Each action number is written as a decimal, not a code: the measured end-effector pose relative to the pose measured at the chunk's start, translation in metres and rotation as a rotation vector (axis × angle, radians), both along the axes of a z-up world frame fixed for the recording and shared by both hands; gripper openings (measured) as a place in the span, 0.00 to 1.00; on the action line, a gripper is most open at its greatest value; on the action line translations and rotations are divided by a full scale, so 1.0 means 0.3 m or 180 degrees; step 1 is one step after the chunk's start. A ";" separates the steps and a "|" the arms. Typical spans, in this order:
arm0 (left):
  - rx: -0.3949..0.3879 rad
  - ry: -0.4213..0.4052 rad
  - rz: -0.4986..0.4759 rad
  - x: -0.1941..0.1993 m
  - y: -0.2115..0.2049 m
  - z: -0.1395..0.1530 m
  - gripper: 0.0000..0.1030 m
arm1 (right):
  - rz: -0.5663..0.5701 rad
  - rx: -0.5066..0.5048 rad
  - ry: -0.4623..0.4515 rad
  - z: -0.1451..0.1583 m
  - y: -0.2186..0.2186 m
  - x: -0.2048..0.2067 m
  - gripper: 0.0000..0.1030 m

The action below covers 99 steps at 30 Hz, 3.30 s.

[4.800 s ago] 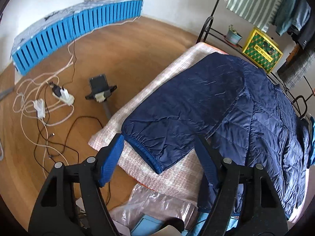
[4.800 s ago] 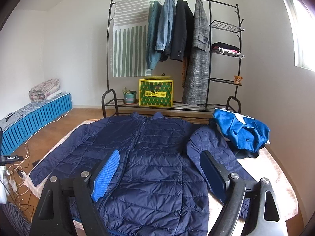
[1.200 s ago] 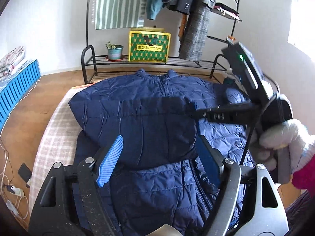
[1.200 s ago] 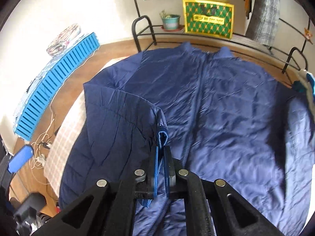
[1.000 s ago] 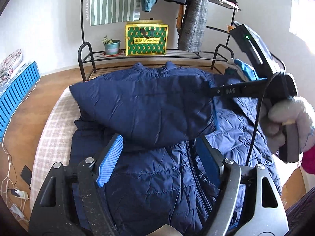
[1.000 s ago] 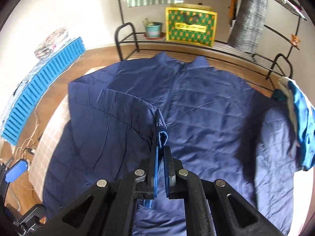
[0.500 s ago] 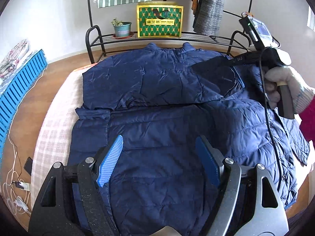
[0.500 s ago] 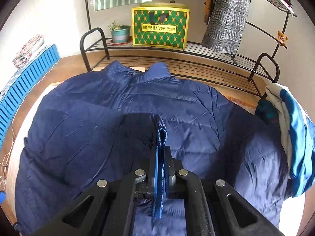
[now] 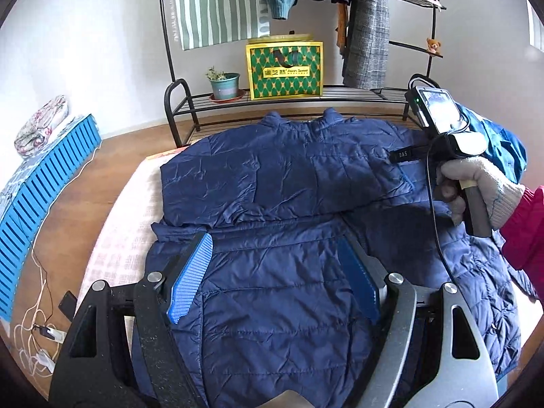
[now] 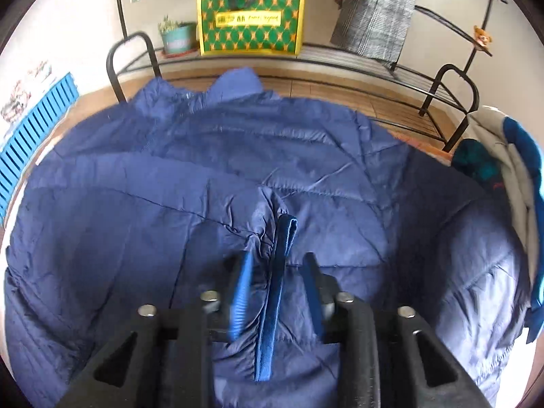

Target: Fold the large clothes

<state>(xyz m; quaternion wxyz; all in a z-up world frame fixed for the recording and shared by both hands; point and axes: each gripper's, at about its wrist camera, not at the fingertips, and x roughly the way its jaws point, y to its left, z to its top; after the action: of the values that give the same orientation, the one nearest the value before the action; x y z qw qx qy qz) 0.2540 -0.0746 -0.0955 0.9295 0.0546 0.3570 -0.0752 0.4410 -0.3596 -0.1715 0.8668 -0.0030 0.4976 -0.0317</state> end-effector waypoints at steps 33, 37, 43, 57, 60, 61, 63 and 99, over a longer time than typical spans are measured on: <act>-0.0548 0.0602 -0.2320 -0.390 -0.895 0.006 0.65 | -0.1610 -0.0135 -0.0977 0.467 -0.645 -1.456 0.51; -0.0483 0.0883 -0.2698 -0.474 -1.119 -0.069 0.65 | -0.1871 -0.0085 -0.1097 0.462 -0.746 -1.555 0.51; -0.0216 0.1203 -0.3040 -0.574 -1.369 -0.206 0.65 | -0.2122 0.0024 -0.1162 0.430 -0.827 -1.654 0.51; 0.0545 0.1243 -0.2924 -0.609 -1.594 -0.391 0.65 | -0.2309 0.0167 -0.1253 0.408 -0.888 -1.686 0.52; 0.0588 0.1140 -0.2821 -0.604 -1.595 -0.389 0.33 | -0.2327 0.0207 -0.1297 0.417 -0.892 -1.691 0.52; 0.0516 0.1189 -0.2821 -0.593 -1.593 -0.384 0.26 | -0.2331 0.0207 -0.1303 0.418 -0.892 -1.691 0.52; 0.0211 0.1472 -0.2740 -0.542 -1.573 -0.367 0.05 | -0.2329 0.0209 -0.1298 0.419 -0.889 -1.686 0.52; -0.1818 0.0732 -0.0091 0.291 0.111 0.058 0.03 | -0.0588 0.0207 -0.0643 0.334 -0.318 -1.025 0.51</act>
<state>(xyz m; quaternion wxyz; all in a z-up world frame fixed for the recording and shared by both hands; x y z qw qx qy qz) 0.3414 -0.0412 -0.0780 0.8596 -0.2128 0.4234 -0.1912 0.1334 -0.4550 -0.0714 0.9055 0.0742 0.4068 -0.0953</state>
